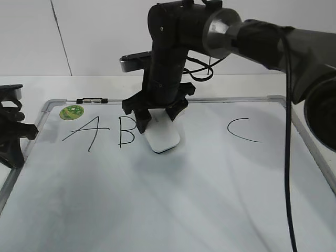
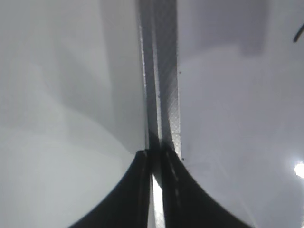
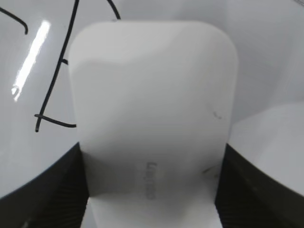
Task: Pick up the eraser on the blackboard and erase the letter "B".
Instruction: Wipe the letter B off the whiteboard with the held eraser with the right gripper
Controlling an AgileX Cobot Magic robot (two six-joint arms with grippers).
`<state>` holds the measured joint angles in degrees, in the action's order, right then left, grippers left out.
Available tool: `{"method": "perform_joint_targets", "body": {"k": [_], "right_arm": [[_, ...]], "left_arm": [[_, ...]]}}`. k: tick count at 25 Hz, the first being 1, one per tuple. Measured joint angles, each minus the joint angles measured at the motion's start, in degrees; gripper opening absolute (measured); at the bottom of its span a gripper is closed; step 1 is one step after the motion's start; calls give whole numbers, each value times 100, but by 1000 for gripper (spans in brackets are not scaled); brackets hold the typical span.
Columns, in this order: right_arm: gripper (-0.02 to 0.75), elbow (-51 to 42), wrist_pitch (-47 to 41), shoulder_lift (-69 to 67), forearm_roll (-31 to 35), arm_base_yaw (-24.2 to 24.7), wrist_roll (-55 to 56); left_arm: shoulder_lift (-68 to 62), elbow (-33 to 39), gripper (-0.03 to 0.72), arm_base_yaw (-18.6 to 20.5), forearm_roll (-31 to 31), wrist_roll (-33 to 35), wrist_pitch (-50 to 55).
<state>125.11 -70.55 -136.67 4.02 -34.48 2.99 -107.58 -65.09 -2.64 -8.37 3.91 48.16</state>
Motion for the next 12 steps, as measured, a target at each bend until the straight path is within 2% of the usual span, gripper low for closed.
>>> {"method": "perform_joint_targets", "body": {"k": [12], "right_arm": [[561,10,11,-21,-20,-171,-120]], "left_arm": [[0,0,32,0,0,0,0]]}}
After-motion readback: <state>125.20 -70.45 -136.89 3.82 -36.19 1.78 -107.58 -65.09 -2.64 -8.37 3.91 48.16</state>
